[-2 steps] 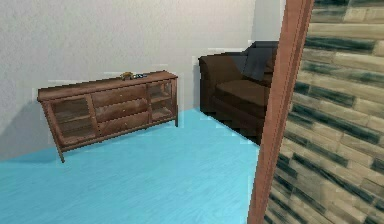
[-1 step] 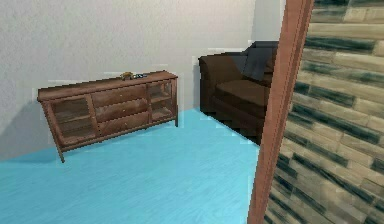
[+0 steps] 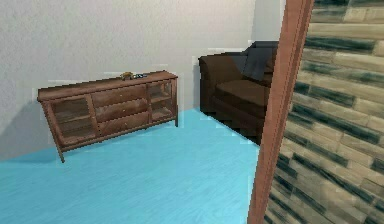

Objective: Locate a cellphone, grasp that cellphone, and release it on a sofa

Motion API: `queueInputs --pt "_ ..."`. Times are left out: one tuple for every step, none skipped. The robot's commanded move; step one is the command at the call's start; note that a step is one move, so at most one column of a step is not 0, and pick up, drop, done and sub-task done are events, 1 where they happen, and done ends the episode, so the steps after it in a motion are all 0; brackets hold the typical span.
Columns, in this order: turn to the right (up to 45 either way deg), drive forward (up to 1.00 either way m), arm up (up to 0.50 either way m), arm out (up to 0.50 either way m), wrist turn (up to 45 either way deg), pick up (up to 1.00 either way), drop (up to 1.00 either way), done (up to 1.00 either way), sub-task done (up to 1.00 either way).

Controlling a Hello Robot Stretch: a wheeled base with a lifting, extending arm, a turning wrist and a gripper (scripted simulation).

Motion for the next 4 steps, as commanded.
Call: queueInputs --pt "0.0 0.00 0.00 0.00 45.0 0.00 0.00 0.00 0.00" --pt "0.0 0.00 0.00 0.00 45.0 0.00 0.00 0.00 0.00" --pt "0.0 0.00 0.00 0.00 45.0 0.00 0.00 0.00 0.00" --pt "0.0 0.00 0.00 0.00 45.0 0.00 0.00 0.00 0.00"
